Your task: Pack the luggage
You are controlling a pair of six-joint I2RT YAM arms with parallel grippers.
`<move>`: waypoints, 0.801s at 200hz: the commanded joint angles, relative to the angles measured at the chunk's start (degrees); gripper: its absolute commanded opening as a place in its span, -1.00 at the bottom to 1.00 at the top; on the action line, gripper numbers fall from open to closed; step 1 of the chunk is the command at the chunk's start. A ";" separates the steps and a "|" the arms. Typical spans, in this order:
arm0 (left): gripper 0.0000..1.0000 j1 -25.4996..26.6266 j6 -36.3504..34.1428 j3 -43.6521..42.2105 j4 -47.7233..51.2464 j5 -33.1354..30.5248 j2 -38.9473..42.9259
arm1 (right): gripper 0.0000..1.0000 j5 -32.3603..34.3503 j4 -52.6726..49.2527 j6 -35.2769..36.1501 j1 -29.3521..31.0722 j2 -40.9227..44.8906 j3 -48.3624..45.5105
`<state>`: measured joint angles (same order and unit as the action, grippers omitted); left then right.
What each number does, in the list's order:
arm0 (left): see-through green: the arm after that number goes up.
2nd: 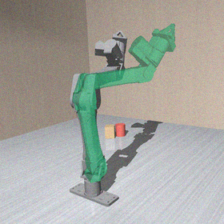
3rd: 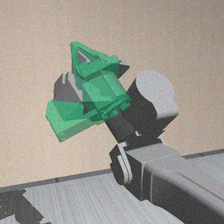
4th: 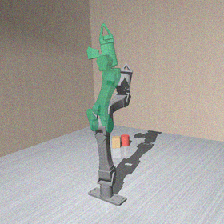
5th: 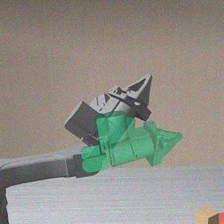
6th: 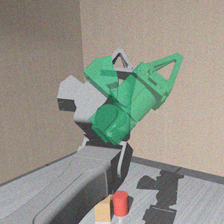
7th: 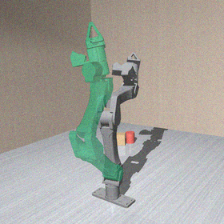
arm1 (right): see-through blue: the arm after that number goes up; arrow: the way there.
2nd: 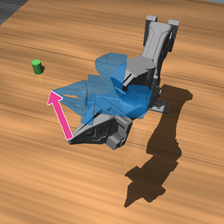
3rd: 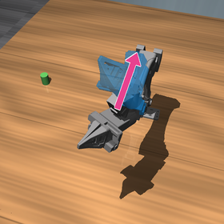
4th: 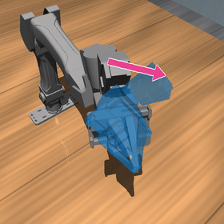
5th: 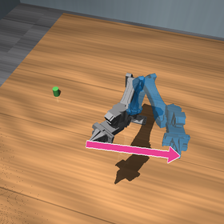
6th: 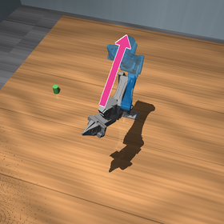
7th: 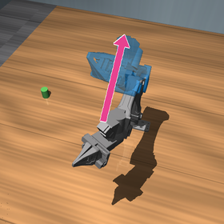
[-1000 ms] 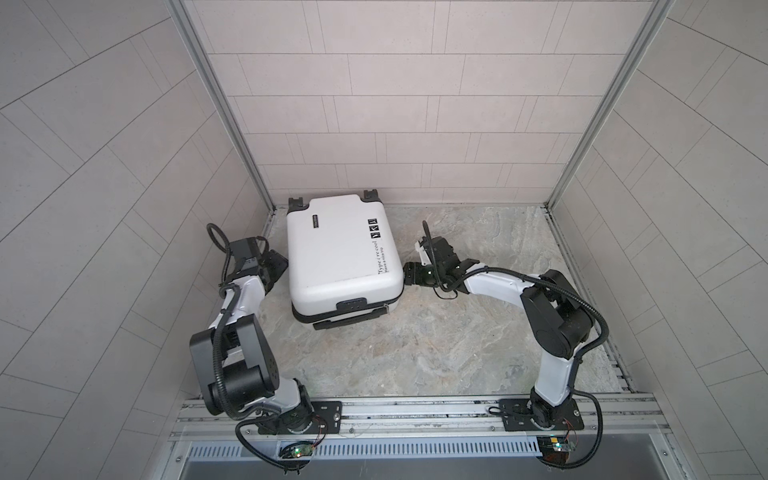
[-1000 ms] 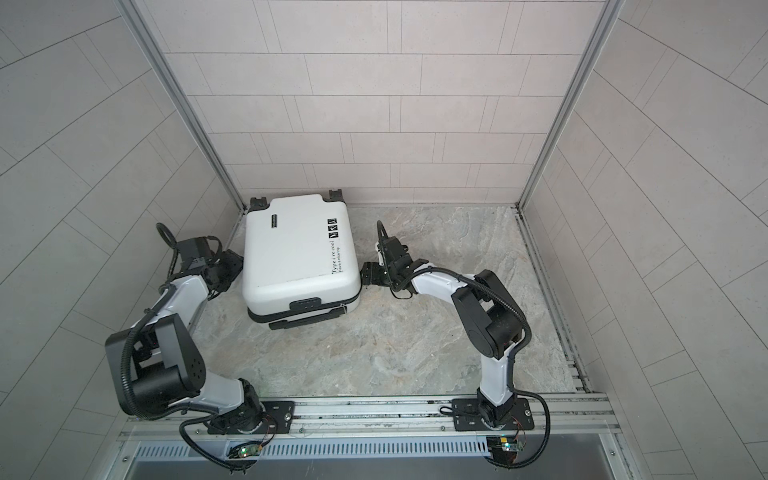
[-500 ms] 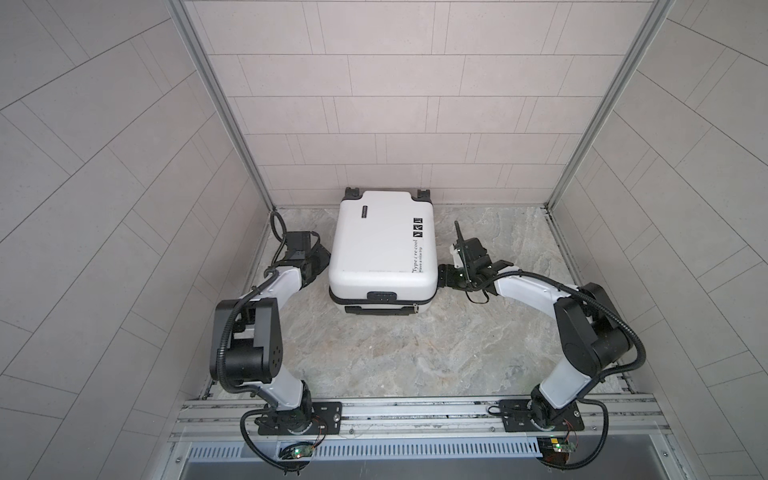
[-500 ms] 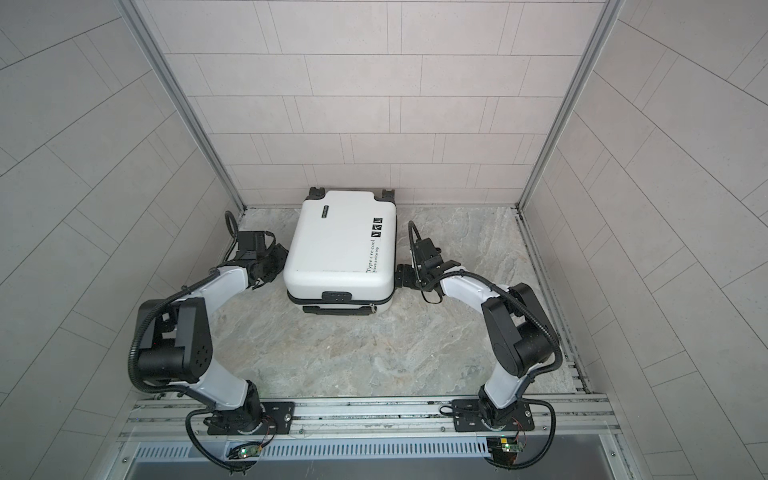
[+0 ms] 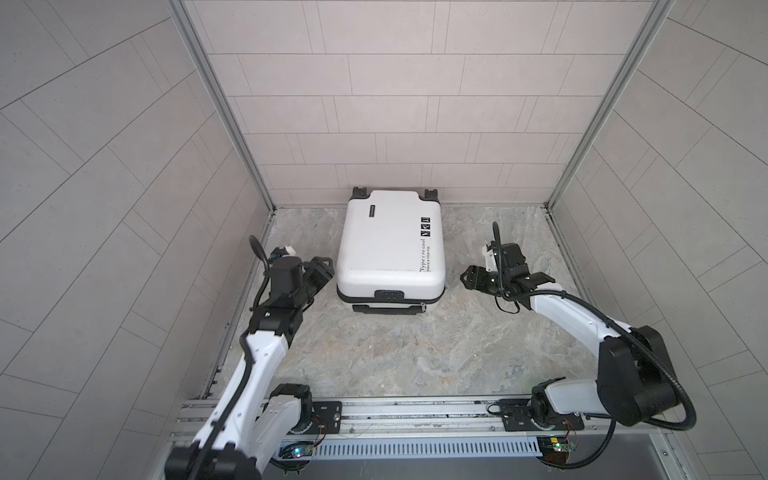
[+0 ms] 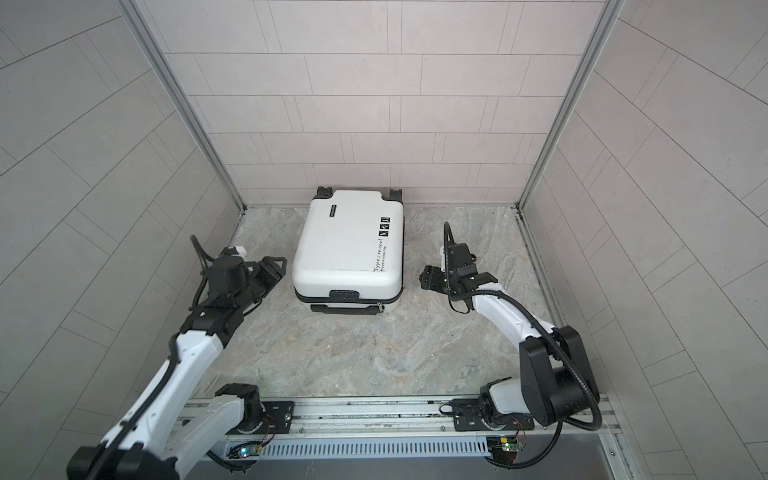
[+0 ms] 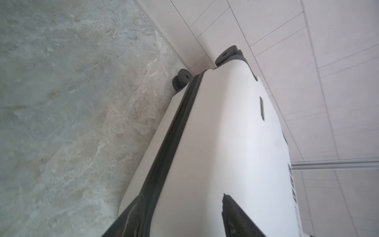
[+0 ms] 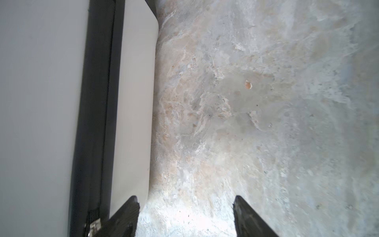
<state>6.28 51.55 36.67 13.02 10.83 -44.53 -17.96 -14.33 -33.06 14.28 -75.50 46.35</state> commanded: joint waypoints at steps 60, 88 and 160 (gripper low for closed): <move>0.29 31.00 25.67 -16.34 2.42 -20.43 22.29 | 0.36 14.62 11.46 0.28 19.51 16.58 -13.01; 0.29 44.81 33.38 -22.07 -10.80 -31.97 15.39 | 0.37 20.65 22.49 1.02 26.39 21.10 -19.08; 0.35 54.71 44.58 -28.09 -59.23 -43.59 -22.16 | 0.41 26.25 38.86 2.45 34.02 15.30 -25.47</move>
<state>60.69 91.22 9.06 -22.50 -26.39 -57.56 5.48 16.53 -31.64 47.00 -56.73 20.97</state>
